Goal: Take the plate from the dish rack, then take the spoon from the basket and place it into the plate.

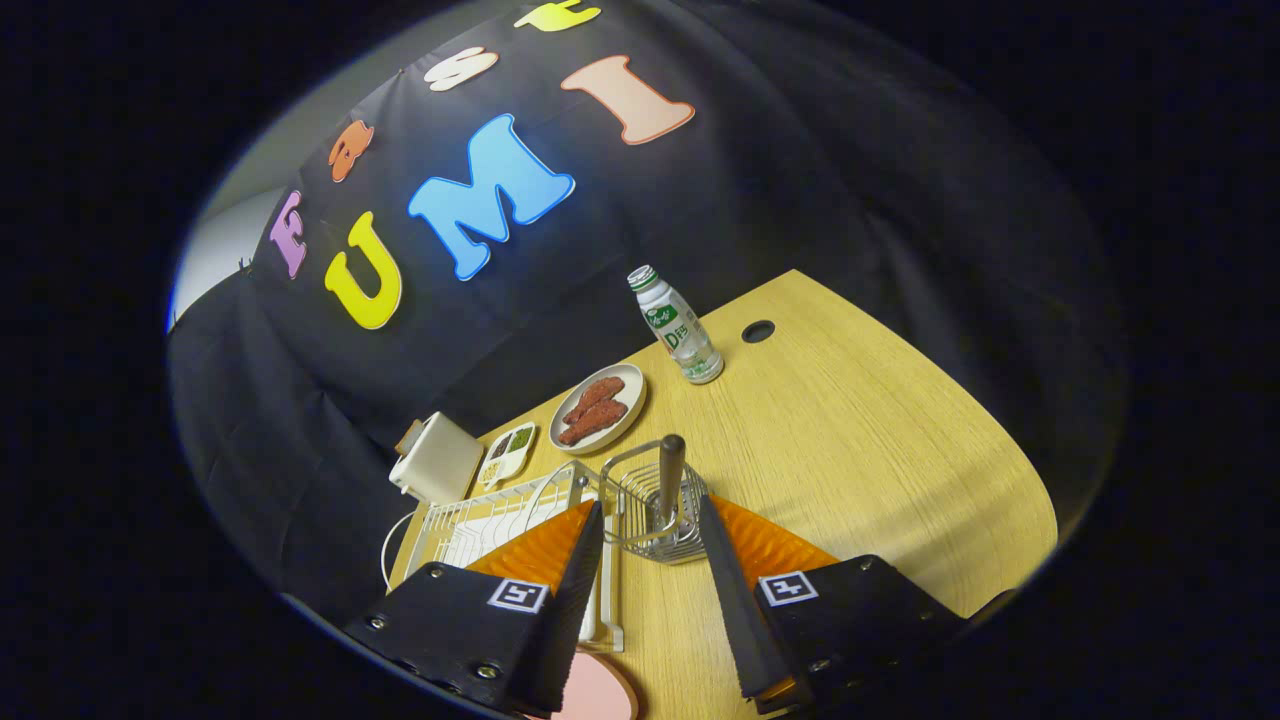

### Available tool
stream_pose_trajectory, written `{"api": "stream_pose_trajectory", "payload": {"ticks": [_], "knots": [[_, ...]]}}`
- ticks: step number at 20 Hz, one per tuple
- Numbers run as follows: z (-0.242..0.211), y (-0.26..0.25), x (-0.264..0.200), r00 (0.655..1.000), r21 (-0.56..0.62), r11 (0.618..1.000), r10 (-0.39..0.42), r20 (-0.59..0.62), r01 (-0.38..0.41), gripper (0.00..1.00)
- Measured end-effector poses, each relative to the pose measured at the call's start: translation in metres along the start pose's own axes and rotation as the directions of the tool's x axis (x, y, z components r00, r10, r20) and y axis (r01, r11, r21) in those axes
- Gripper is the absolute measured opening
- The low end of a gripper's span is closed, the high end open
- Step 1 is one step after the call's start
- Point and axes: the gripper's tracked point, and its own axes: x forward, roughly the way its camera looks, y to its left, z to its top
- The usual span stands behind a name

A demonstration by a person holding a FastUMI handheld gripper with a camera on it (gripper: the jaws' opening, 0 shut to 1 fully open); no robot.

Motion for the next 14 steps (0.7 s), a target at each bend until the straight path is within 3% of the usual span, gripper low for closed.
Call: {"api": "stream_pose_trajectory", "payload": {"ticks": [4,6,9,10,13,14], "knots": [[0.009,-0.008,0.026,0.999,0.036,0.998,-0.044,0.026,0.043,0.62],[0.011,-0.012,0.035,0.998,0.05,0.997,-0.052,0.023,0.051,0.52],[0.013,-0.016,0.046,0.998,0.067,0.996,-0.062,0.021,0.061,0.52],[0.015,-0.014,0.045,0.998,0.074,0.996,-0.054,0.02,0.053,0.36],[0.014,-0.018,0.057,0.998,0.075,0.995,-0.062,0.02,0.06,0.31],[0.017,-0.015,0.054,0.998,0.069,0.996,-0.061,0.015,0.06,0.14]]}}
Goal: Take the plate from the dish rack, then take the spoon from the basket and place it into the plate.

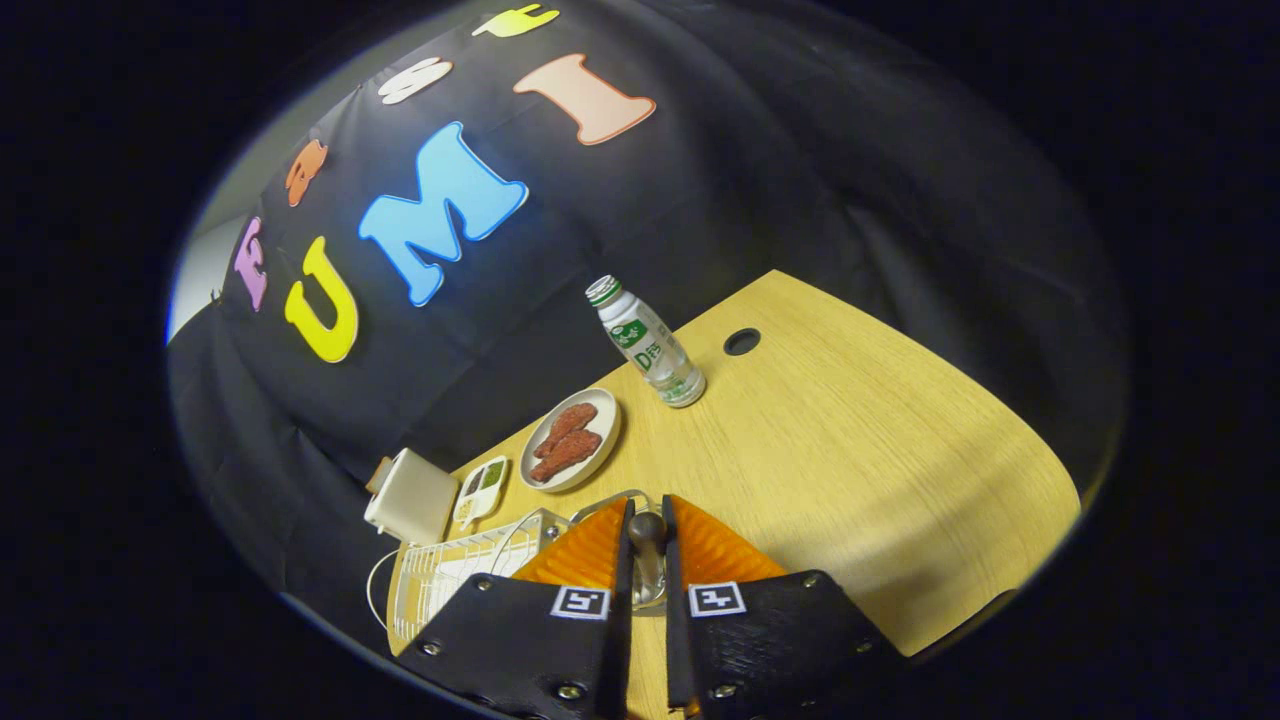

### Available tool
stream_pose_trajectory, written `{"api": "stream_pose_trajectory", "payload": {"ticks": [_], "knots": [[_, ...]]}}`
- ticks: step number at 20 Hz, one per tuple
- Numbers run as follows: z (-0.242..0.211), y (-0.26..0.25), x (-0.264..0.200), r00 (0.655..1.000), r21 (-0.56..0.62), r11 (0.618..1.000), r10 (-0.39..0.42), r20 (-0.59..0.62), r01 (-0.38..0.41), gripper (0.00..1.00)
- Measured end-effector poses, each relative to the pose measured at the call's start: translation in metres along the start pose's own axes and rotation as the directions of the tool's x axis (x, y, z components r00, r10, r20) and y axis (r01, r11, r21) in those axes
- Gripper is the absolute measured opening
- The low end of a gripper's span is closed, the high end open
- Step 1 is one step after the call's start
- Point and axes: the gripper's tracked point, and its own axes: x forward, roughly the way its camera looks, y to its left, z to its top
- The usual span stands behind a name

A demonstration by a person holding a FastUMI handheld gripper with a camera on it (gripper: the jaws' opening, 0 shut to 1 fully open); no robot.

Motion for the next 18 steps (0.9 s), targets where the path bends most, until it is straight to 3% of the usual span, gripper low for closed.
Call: {"api": "stream_pose_trajectory", "payload": {"ticks": [11,18], "knots": [[0.02,0.026,-0.001,0.999,-0.135,0.99,0.041,-0.002,-0.041,0.14],[0.057,0.052,-0.033,0.995,-0.17,0.983,0.08,0.053,-0.07,0.14]]}}
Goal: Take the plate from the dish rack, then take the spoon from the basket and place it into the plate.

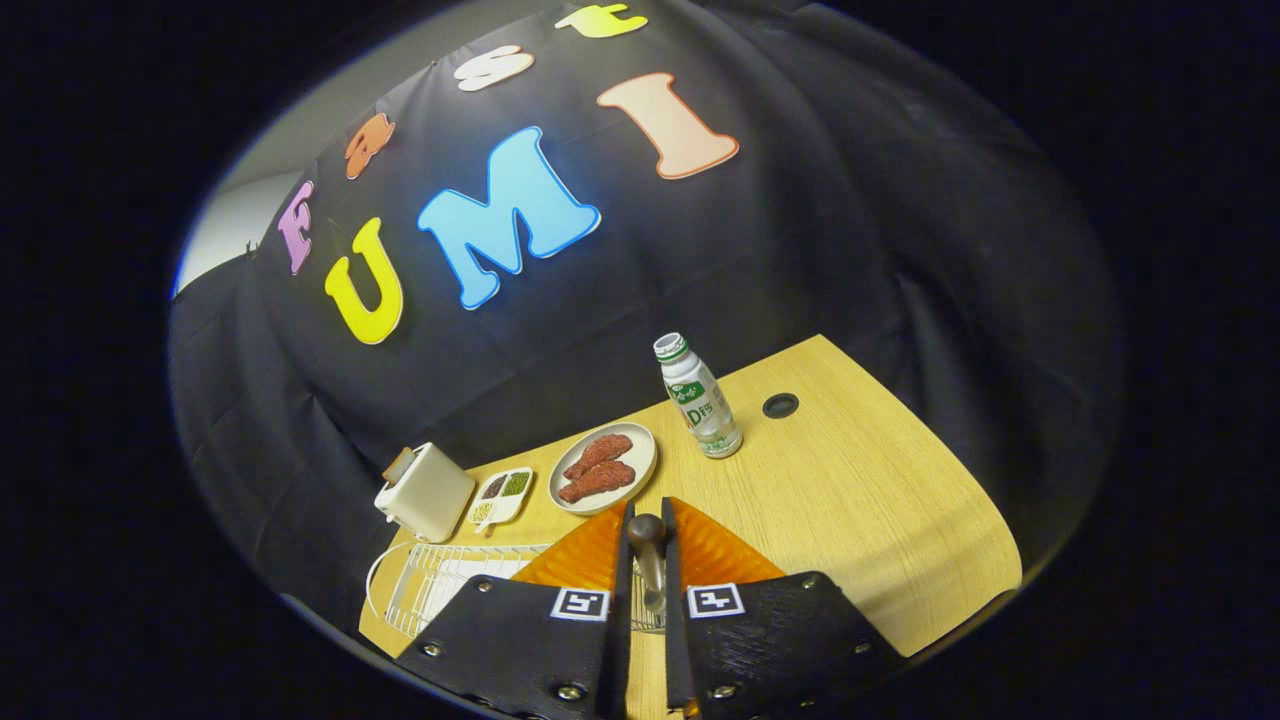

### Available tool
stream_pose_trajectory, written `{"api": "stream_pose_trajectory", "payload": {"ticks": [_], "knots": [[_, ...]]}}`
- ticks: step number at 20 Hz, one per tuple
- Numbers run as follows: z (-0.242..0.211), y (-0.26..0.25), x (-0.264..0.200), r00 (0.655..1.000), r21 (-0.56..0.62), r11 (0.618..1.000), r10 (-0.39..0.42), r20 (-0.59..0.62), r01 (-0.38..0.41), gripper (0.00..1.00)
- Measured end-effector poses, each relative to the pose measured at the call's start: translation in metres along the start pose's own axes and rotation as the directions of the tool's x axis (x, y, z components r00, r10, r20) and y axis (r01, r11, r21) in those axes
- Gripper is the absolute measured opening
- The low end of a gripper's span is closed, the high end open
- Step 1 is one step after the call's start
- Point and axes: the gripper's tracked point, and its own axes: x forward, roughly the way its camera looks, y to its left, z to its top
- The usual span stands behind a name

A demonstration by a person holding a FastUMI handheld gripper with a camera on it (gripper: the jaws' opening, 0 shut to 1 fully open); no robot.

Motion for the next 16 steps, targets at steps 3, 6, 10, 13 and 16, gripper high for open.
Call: {"api": "stream_pose_trajectory", "payload": {"ticks": [3,6,10,13,16], "knots": [[0.018,0.019,-0.02,0.999,-0.015,1.0,0.028,0.022,-0.028,0.14],[0.021,0.043,-0.039,0.997,-0.026,0.997,0.073,0.028,-0.072,0.14],[0.006,0.078,-0.061,0.99,-0.052,0.989,0.14,0.006,-0.14,0.14],[-0.017,0.103,-0.075,0.982,-0.094,0.978,0.184,-0.036,-0.187,0.14],[-0.049,0.127,-0.085,0.971,-0.14,0.963,0.22,-0.091,-0.231,0.14]]}}
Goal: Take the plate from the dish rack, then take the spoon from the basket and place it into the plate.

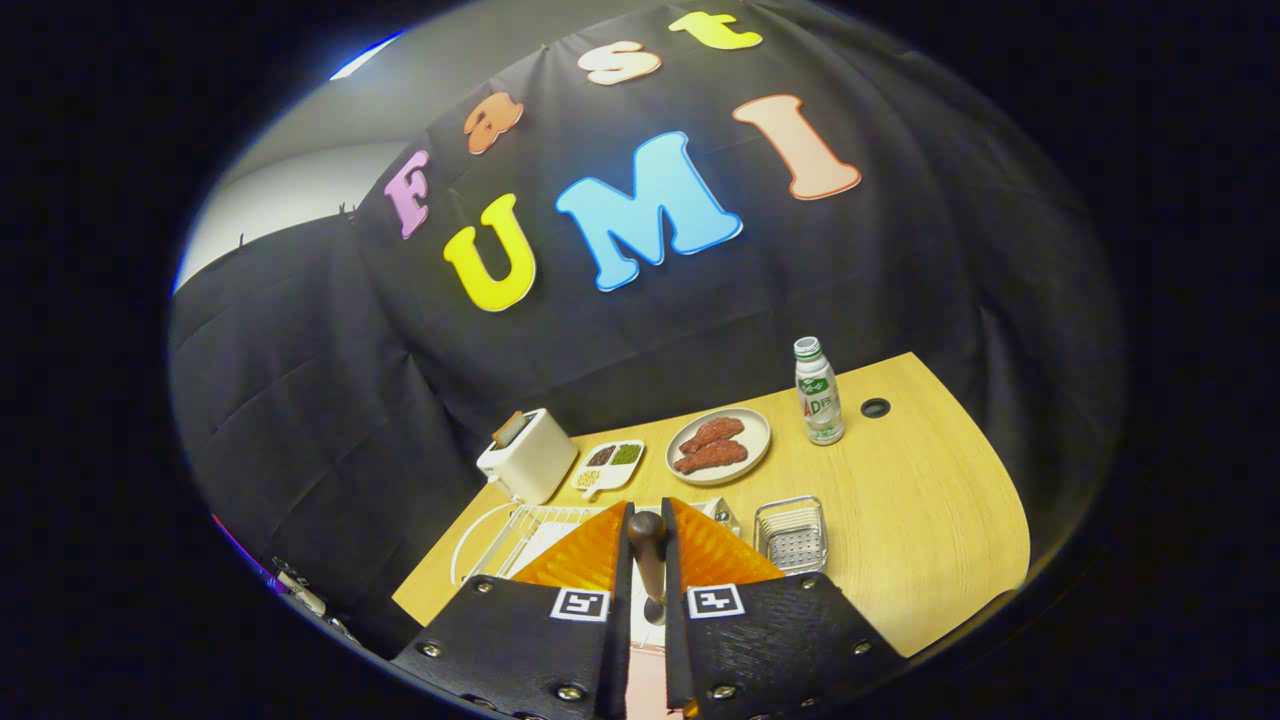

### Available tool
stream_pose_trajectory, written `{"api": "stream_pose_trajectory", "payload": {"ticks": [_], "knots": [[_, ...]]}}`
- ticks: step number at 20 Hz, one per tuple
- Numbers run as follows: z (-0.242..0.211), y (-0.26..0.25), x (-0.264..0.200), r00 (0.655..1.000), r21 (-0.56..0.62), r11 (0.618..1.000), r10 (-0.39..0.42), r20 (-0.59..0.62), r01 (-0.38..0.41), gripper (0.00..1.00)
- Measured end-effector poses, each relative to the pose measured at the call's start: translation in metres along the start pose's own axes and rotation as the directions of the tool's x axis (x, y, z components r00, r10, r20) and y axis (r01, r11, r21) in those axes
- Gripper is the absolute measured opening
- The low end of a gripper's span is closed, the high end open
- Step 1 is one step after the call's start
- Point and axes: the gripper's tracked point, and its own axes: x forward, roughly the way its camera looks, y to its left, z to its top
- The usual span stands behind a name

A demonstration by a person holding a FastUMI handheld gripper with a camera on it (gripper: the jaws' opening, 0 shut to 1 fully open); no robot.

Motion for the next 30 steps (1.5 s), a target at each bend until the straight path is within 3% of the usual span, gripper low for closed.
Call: {"api": "stream_pose_trajectory", "payload": {"ticks": [5,13,26,30], "knots": [[-0.065,0.04,0.001,0.992,-0.024,0.998,0.054,-0.11,-0.057,0.14],[-0.158,0.075,0.009,0.966,-0.076,0.992,0.074,-0.247,-0.096,0.14],[-0.197,0.081,0.002,0.968,-0.064,0.991,0.099,-0.229,-0.117,0.14],[-0.189,0.075,-0.003,0.969,-0.044,0.993,0.099,-0.225,-0.111,0.2]]}}
